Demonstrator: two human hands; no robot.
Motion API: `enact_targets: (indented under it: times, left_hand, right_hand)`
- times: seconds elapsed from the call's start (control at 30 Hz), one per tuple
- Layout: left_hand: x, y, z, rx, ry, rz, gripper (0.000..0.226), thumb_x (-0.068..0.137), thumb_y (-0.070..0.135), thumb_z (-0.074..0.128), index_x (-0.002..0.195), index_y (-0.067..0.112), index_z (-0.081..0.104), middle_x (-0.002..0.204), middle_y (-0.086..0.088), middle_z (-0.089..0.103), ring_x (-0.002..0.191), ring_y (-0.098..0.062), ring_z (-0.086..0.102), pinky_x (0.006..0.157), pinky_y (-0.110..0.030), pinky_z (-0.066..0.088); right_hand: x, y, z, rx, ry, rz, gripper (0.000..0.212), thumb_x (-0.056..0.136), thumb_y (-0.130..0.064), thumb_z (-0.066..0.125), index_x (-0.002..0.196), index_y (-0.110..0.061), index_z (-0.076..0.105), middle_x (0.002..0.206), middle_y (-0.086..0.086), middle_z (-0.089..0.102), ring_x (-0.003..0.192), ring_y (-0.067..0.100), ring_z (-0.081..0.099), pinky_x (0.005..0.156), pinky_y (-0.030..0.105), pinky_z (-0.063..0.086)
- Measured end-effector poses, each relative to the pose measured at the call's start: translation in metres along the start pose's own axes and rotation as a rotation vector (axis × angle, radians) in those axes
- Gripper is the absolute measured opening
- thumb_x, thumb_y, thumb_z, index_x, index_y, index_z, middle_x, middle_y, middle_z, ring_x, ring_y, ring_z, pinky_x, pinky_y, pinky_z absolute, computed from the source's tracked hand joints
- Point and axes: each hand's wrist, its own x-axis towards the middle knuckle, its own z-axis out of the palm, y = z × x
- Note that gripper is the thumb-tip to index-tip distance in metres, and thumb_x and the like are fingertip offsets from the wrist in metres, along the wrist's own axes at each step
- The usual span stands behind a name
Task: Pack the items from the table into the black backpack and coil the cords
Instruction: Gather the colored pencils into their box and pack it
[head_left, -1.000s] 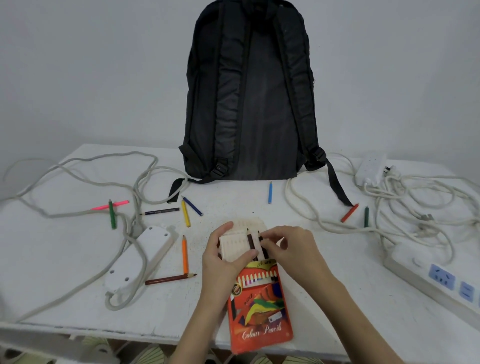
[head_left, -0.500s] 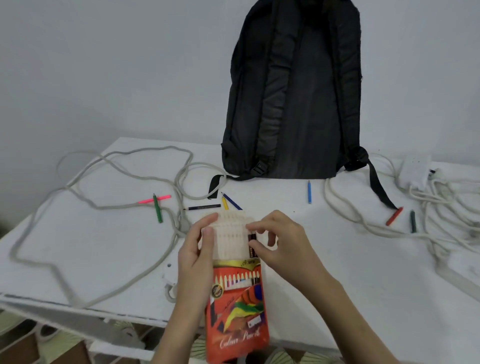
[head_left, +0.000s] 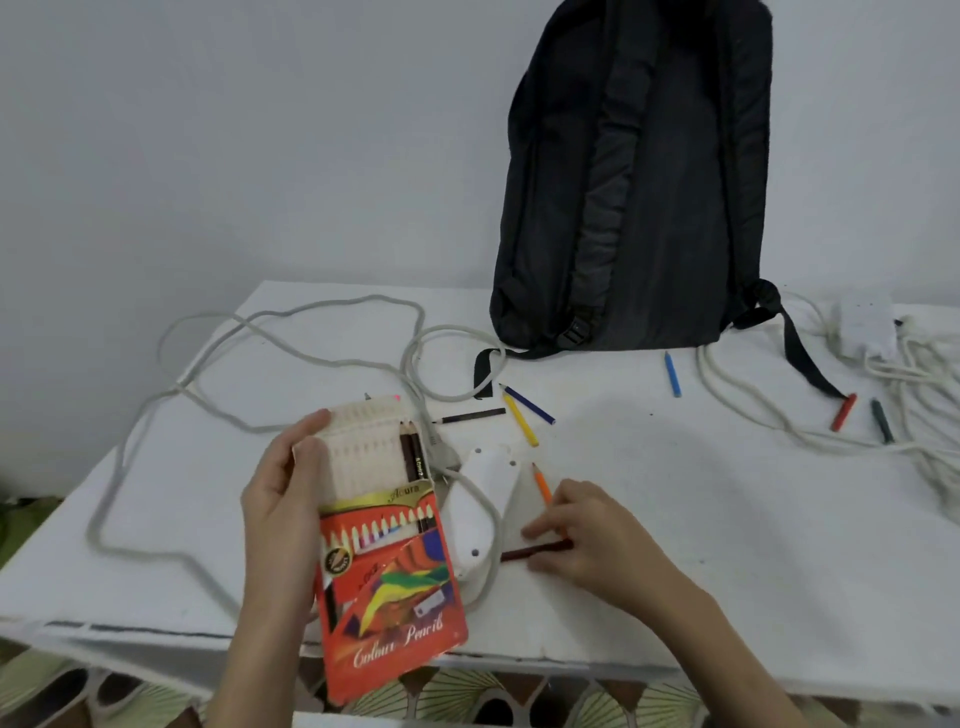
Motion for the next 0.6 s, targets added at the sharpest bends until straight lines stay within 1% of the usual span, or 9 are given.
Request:
enact_targets:
  times: [0.07, 0.13, 0.17, 0.27, 0.33, 0.37, 0.43, 0.53, 0.6]
  left_hand:
    - [0.003, 0.001, -0.003, 0.002, -0.043, -0.015, 0.020, 0.098, 0.026, 0.045, 0.100, 0.030, 0.064, 0.099, -0.005, 0.064, 0.071, -0.024, 0.058, 0.045, -0.023, 0.047]
    - [0.006, 0.002, -0.003, -0.005, -0.096, -0.035, 0.019, 0.098, 0.026, 0.046, 0.100, 0.028, 0.065, 0.100, -0.005, 0.065, 0.073, -0.025, 0.059, 0.048, -0.027, 0.048]
    - [0.007, 0.003, -0.004, -0.009, -0.123, -0.041, 0.019, 0.097, 0.025, 0.046, 0.099, 0.027, 0.065, 0.100, -0.005, 0.065, 0.074, -0.025, 0.058, 0.050, -0.028, 0.047]
    - [0.009, 0.004, -0.005, -0.014, -0.191, -0.053, 0.020, 0.097, 0.021, 0.047, 0.096, 0.023, 0.067, 0.097, -0.002, 0.066, 0.071, -0.017, 0.057, 0.051, -0.024, 0.048]
    - [0.010, 0.004, -0.005, -0.003, -0.230, -0.060, 0.020, 0.096, 0.019, 0.047, 0.097, 0.021, 0.067, 0.094, -0.001, 0.066, 0.068, -0.013, 0.058, 0.051, -0.022, 0.048]
    - [0.011, 0.004, -0.005, 0.000, -0.243, -0.063, 0.020, 0.096, 0.019, 0.047, 0.099, 0.019, 0.067, 0.094, -0.002, 0.066, 0.070, -0.013, 0.059, 0.054, -0.024, 0.048]
    - [0.011, 0.006, -0.006, -0.003, -0.253, -0.065, 0.020, 0.096, 0.018, 0.048, 0.101, 0.018, 0.067, 0.094, 0.000, 0.066, 0.071, -0.010, 0.060, 0.056, -0.023, 0.049]
    - [0.013, 0.006, -0.007, -0.011, -0.258, -0.070, 0.021, 0.096, 0.019, 0.048, 0.101, 0.018, 0.068, 0.094, -0.001, 0.067, 0.075, -0.012, 0.061, 0.060, -0.026, 0.049]
    - [0.013, 0.005, -0.008, -0.015, -0.266, -0.069, 0.020, 0.096, 0.020, 0.049, 0.102, 0.019, 0.068, 0.097, -0.002, 0.067, 0.079, -0.015, 0.061, 0.063, -0.029, 0.049]
  right_hand:
    - [-0.003, 0.000, -0.003, -0.006, 0.043, 0.037, 0.013, 0.079, -0.034, 0.071, 0.091, -0.028, 0.072, 0.082, -0.020, 0.040, 0.089, 0.006, 0.039, 0.070, 0.014, 0.032]
    - [-0.003, 0.000, -0.011, 0.022, 0.090, 0.078, 0.004, 0.081, -0.029, 0.070, 0.084, -0.030, 0.067, 0.084, -0.020, 0.047, 0.088, 0.007, 0.043, 0.072, 0.015, 0.034]
    - [-0.001, -0.002, -0.016, 0.073, 0.141, 0.101, 0.010, 0.082, -0.025, 0.070, 0.081, -0.032, 0.062, 0.085, -0.019, 0.052, 0.086, 0.008, 0.046, 0.071, 0.015, 0.035]
    - [0.005, -0.018, -0.033, 0.414, 0.277, 0.130, 0.022, 0.081, -0.013, 0.071, 0.082, -0.030, 0.058, 0.080, -0.012, 0.065, 0.070, 0.009, 0.058, 0.066, 0.016, 0.044]
    - [0.009, -0.035, -0.040, 0.662, 0.266, 0.080, 0.025, 0.083, -0.006, 0.068, 0.097, -0.026, 0.060, 0.078, -0.001, 0.071, 0.064, 0.015, 0.064, 0.066, 0.028, 0.055]
    - [0.010, -0.043, -0.041, 0.735, 0.244, 0.051, 0.029, 0.084, -0.005, 0.065, 0.105, -0.025, 0.059, 0.081, 0.002, 0.072, 0.065, 0.019, 0.067, 0.067, 0.032, 0.056]
    - [0.014, -0.057, -0.042, 0.813, 0.225, 0.012, 0.032, 0.086, -0.004, 0.062, 0.114, -0.019, 0.058, 0.087, 0.003, 0.073, 0.069, 0.023, 0.070, 0.066, 0.032, 0.055]
    - [0.018, -0.074, -0.043, 1.050, 0.247, -0.004, 0.020, 0.084, -0.001, 0.062, 0.104, -0.001, 0.059, 0.092, 0.010, 0.070, 0.077, 0.033, 0.071, 0.064, 0.029, 0.057]
    - [0.021, -0.084, -0.044, 1.227, 0.283, 0.022, 0.018, 0.078, -0.003, 0.067, 0.091, 0.002, 0.055, 0.084, 0.014, 0.067, 0.078, 0.036, 0.070, 0.065, 0.031, 0.058]
